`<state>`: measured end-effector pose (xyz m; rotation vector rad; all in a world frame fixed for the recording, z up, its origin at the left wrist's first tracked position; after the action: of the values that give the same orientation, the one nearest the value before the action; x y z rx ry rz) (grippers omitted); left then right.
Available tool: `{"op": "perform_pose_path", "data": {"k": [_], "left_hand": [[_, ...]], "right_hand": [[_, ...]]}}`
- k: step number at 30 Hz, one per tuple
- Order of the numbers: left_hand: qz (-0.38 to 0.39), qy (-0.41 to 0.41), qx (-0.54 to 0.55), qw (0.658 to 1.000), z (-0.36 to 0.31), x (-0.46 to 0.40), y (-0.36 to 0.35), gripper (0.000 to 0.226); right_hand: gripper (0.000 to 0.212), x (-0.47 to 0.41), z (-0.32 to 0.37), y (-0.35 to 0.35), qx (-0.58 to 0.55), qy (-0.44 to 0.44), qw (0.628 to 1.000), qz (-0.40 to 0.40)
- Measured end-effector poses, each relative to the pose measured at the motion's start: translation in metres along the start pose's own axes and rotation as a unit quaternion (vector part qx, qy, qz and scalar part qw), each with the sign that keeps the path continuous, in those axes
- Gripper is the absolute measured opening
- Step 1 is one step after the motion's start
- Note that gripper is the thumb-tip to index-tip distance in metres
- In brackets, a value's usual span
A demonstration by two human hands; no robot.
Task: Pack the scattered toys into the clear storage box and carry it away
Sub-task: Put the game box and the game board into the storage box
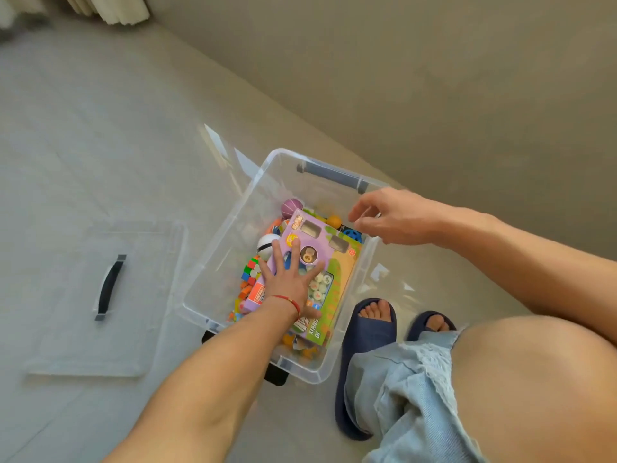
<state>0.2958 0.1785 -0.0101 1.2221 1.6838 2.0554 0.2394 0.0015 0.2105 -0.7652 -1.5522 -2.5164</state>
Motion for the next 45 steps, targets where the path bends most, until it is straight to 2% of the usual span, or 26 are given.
{"op": "perform_pose_path", "data": {"k": [7,10,11,13,15,16,18,20,22,25,27,29,32,34,36,39,40,41,42,45], "left_hand": [[0.05,0.02,-0.005,0.999,-0.004,0.006,0.004,0.11],[0.094,0.035,0.078,0.992,-0.001,0.003,0.024,0.09],[0.079,0.047,0.125,0.988,-0.002,0.002,0.04,0.08],[-0.025,0.061,0.226,0.972,-0.012,0.003,0.081,0.061],[-0.143,0.028,0.279,0.949,-0.037,0.013,0.129,0.044],[-0.176,-0.004,0.297,0.938,-0.058,0.021,0.152,0.039],[-0.203,-0.089,0.322,0.92,-0.109,0.04,0.193,0.033],[-0.178,-0.169,0.358,0.901,-0.165,0.06,0.225,0.029],[-0.095,-0.223,0.402,0.883,-0.225,0.078,0.251,0.025],[0.092,-0.259,0.413,0.868,-0.316,0.111,0.268,0.023],[0.184,-0.273,0.376,0.866,-0.366,0.134,0.267,0.025],[0.214,-0.311,0.289,0.88,-0.408,0.146,0.258,0.027],[0.203,-0.356,0.182,0.894,-0.459,0.143,0.243,0.032],[0.191,-0.36,0.19,0.893,-0.485,0.133,0.232,0.033],[0.229,-0.327,0.243,0.884,-0.503,0.12,0.214,0.032],[0.309,-0.249,0.289,0.871,-0.512,0.103,0.184,0.03],[0.319,-0.235,0.286,0.873,-0.513,0.097,0.177,0.033],[0.324,-0.226,0.282,0.875,-0.512,0.091,0.171,0.038],[0.327,-0.22,0.276,0.877,-0.51,0.085,0.168,0.041],[0.319,-0.212,0.258,0.887,-0.501,0.068,0.164,0.035]], "right_hand": [[0.025,0.026,-0.012,-0.006,0.002,-0.009,1.0,0.008],[0.024,0.045,-0.024,0.002,-0.039,-0.028,0.999,-0.026],[0.023,0.052,-0.029,0.005,-0.071,-0.037,0.996,-0.041],[0.022,0.071,-0.042,0.011,-0.123,-0.056,0.988,-0.075],[0.022,0.095,-0.059,0.018,-0.144,-0.079,0.979,-0.117],[0.022,0.11,-0.07,0.021,-0.157,-0.093,0.973,-0.139],[0.021,0.14,-0.098,0.021,-0.192,-0.13,0.956,-0.18],[0.021,0.165,-0.133,0.014,-0.238,-0.18,0.932,-0.207],[0.019,0.184,-0.174,0.0,-0.31,-0.24,0.888,-0.24],[0.013,0.203,-0.235,-0.042,-0.429,-0.328,0.792,-0.284],[0.008,0.22,-0.276,-0.086,-0.486,-0.399,0.718,-0.298],[0.008,0.24,-0.311,-0.135,-0.544,-0.44,0.651,-0.294],[0.036,0.275,-0.357,-0.199,-0.597,-0.499,0.557,-0.29],[0.045,0.295,-0.381,-0.238,-0.622,-0.536,0.488,-0.297],[0.06,0.305,-0.404,-0.278,-0.633,-0.584,0.417,-0.29],[0.106,0.309,-0.436,-0.33,-0.633,-0.655,0.295,-0.289],[0.111,0.306,-0.448,-0.342,-0.634,-0.658,0.265,-0.309],[0.109,0.301,-0.455,-0.344,-0.654,-0.634,0.242,-0.334],[0.101,0.297,-0.459,-0.343,-0.67,-0.611,0.235,-0.35],[0.071,0.302,-0.445,-0.327,-0.655,-0.597,0.234,-0.4]]}}
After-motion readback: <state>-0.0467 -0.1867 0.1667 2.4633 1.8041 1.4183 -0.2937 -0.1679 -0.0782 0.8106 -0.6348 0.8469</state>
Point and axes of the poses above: each hand's wrist, its own x-axis away from the middle knuckle, its own y-axis out of the back of the hand, z = x × y, the point moved 5 cm from there along -x, towards the middle knuckle, and after that the axes turned 8 degrees about x, right-handed, at the moved point
